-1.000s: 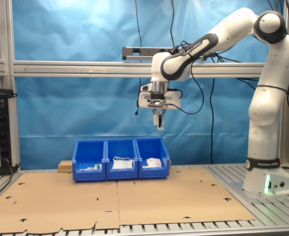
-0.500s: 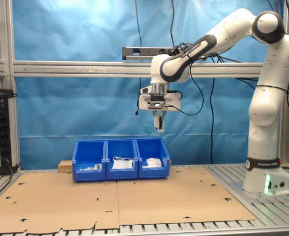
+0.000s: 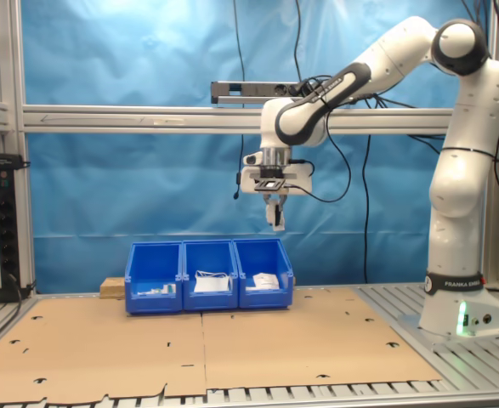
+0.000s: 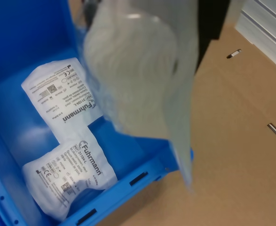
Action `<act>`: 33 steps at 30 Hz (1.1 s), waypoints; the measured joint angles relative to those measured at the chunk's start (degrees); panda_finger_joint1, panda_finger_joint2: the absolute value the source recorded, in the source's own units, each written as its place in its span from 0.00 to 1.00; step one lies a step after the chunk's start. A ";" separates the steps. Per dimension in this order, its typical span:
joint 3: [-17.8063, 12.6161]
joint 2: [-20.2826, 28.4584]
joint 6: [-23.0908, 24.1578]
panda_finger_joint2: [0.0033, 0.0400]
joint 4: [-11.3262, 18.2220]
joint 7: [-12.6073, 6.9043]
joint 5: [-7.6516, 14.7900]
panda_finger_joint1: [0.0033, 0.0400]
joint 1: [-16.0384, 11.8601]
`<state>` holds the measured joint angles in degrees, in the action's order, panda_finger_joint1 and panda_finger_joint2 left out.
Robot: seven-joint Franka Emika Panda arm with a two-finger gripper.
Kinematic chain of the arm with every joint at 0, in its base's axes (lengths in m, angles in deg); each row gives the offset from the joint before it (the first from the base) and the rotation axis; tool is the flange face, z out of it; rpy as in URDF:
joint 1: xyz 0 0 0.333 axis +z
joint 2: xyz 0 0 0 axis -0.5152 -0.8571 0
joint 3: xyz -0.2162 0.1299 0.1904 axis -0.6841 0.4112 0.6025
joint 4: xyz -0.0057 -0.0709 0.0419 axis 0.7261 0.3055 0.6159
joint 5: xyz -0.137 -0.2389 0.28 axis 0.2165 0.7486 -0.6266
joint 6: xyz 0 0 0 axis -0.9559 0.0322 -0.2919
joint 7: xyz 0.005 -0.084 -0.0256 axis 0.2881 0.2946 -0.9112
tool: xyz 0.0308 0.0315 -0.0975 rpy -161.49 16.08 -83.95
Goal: Pick and place sorting task of medical equipment.
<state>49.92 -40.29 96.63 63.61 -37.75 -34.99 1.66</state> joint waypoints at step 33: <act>-3.67 -2.81 3.00 0.07 -0.89 0.00 0.00 0.07 -0.09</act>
<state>46.25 -43.10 99.63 62.72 -37.75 -34.99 1.57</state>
